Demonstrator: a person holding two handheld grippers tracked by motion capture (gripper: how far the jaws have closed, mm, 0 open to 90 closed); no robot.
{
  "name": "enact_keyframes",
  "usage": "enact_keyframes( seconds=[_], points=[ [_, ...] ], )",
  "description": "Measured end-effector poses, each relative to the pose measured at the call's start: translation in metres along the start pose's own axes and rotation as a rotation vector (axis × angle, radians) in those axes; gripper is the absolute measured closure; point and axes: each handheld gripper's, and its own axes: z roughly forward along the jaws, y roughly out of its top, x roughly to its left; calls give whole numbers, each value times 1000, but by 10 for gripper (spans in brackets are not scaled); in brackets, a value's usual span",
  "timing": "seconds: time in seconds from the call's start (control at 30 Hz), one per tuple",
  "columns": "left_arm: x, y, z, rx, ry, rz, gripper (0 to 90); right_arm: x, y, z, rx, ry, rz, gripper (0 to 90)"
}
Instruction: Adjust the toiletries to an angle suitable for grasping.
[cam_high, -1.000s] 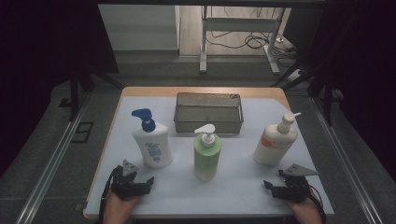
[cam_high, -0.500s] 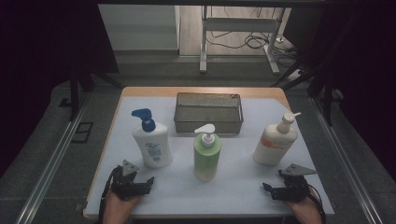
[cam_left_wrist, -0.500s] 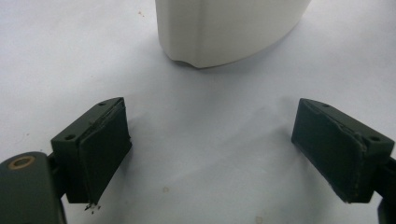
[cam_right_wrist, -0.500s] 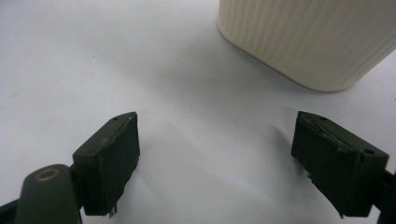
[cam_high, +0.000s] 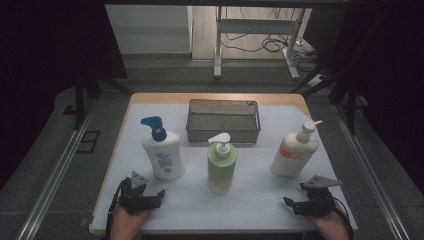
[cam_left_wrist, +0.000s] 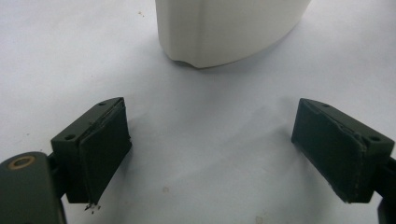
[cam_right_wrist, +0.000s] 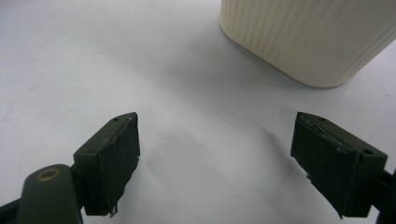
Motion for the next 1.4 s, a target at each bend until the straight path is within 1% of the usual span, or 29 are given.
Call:
enact_keyframes(
  seconds=[0.17, 0.2, 0.27, 0.33, 0.4, 0.43, 0.47, 0.7, 0.73, 0.83, 0.9, 1.0, 1.03, 1.1, 1.2, 1.23, 1.3, 1.33, 1.4],
  points=[
    [0, 0, 0, -1, 0, 0, 110, 0, 2, -2, 9, -4, -4, 172],
    [0, 0, 0, 0, 0, 0, 110, 0, 3, -2, 18, -12, -8, 191],
    [0, 0, 0, -1, 0, 0, 109, -1, 4, -3, 16, -16, -3, 227],
    [0, 0, 0, 0, 0, 0, 109, -2, 6, -5, 19, -12, -8, 259],
    [0, 0, 0, 0, 0, 0, 110, -2, 6, -7, 19, -11, -8, 269],
    [0, 0, 0, 0, -1, 0, 110, -3, 8, -9, 17, -9, -5, 298],
    [0, 0, 0, -1, 0, 0, 110, -3, 9, -10, 13, -3, -7, 307],
    [0, 0, 0, -1, 0, 0, 110, -8, 14, -16, 2, 2, 5, 340],
    [0, 0, 0, -1, 0, -1, 110, -10, 15, -17, -1, 0, 4, 358],
    [0, 0, 0, -1, 0, 0, 109, -11, 17, -19, 3, -9, 2, 370],
    [0, 0, 0, -1, -1, 0, 109, -14, 18, -20, 1, -14, -2, 397],
    [0, 0, 0, -1, -1, -1, 109, -20, 20, -22, -1, -18, 4, 446],
    [0, 0, 0, -1, -1, -1, 109, -20, 20, -22, -1, -18, 4, 446],
    [0, 0, 0, -1, 0, 0, 110, -25, 21, -24, -10, -18, 14, 463],
    [0, 0, 0, -1, 0, -1, 110, -31, 23, -27, -20, -32, 30, 510],
    [0, 0, 0, -1, 0, -1, 110, -35, 24, -28, -27, -33, 37, 543],
    [0, 0, 0, -1, -1, 0, 110, -37, 24, -28, -31, -38, 37, 558],
    [0, 0, 0, -1, -1, -1, 109, -40, 25, -30, -36, -48, 45, 598],
    [0, 0, 0, -1, 0, -1, 110, -45, 27, -31, -40, -50, 53, 637]
  ],
)
